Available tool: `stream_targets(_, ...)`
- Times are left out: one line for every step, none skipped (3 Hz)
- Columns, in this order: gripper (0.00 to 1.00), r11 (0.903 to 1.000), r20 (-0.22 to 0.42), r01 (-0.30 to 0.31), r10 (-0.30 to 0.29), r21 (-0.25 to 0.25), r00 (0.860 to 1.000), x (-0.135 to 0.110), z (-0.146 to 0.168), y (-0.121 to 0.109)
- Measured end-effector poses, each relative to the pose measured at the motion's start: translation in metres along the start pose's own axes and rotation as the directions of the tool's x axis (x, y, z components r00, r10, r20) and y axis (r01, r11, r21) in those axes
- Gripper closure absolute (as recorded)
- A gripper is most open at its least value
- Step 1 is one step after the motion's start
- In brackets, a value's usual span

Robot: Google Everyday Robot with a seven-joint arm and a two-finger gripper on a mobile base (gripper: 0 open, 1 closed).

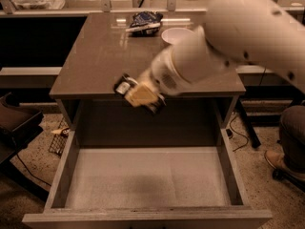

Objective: Pick rxbar chocolate from top drawer and place on counter

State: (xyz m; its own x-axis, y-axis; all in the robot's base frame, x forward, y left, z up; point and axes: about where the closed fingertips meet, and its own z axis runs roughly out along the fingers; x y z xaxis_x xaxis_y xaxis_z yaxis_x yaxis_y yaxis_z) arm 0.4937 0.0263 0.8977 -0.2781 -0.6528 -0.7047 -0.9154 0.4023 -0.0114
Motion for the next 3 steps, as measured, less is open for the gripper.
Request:
stream_targets(1.00, 0.9965, 0.077, 0.083, -0.083, -0.003, 0.994, -0.090, 0.012, -0.013)
stream_targets(1.00, 0.9928, 0.129, 0.117, -0.120, 0.027, 0.984, -0.159, 0.042, -0.025)
stream_targets(1.00, 0.9910, 0.143, 0.127, -0.132, 0.042, 0.981, -0.203, 0.085, -0.042)
